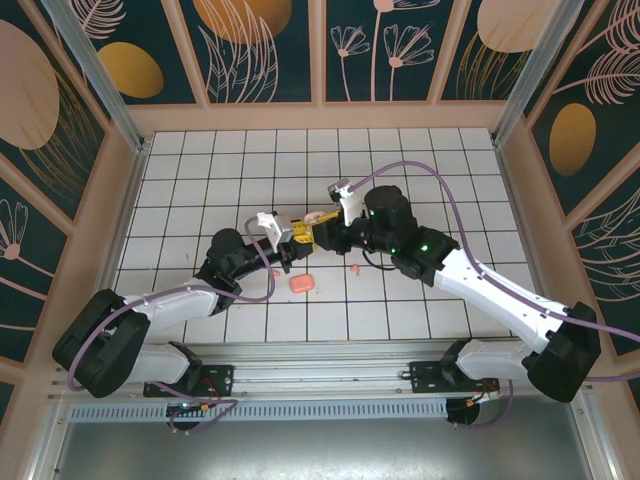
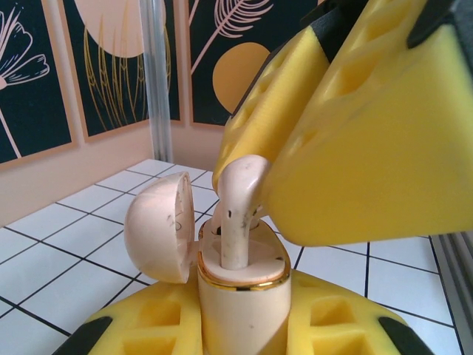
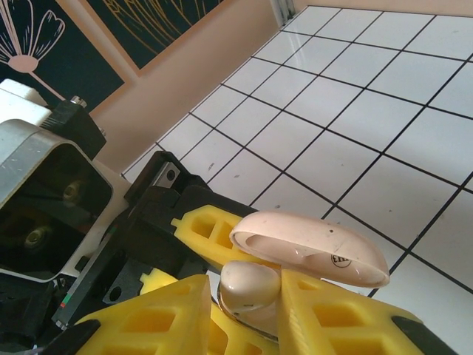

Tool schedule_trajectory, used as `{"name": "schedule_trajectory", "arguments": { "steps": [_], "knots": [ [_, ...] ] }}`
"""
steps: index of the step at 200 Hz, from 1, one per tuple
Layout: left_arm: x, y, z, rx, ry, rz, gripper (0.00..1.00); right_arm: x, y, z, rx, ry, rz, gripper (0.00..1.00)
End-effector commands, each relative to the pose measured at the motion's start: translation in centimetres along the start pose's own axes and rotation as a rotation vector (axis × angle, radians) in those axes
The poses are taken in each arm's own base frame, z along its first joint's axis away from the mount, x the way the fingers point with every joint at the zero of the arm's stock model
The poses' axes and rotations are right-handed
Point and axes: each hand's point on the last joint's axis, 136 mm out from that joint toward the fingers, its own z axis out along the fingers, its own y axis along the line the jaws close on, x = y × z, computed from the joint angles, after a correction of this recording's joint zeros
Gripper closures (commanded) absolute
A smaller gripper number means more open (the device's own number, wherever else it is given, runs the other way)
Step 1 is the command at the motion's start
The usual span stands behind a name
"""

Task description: Insert the wireless bluetooth earbuds into the charging case

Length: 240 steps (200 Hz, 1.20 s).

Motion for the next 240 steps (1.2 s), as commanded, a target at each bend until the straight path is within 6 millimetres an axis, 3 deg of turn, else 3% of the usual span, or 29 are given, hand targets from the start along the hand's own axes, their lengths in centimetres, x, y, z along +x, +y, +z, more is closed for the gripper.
{"name": "schedule_trajectory", "arguments": {
  "steps": [1,240],
  "knots": [
    [-5.5,-2.0,0.0,0.094,-0.152,0.122,0.92,1.0,-1.1,0.5,0.028,0.062,-0.008,0.68],
    [-4.7,-1.6,-0.1,0.063,-0.119,0.120,0.92,-1.8,-1.4,0.1,0.017,-0.002,0.042,0.59]
  ]
}}
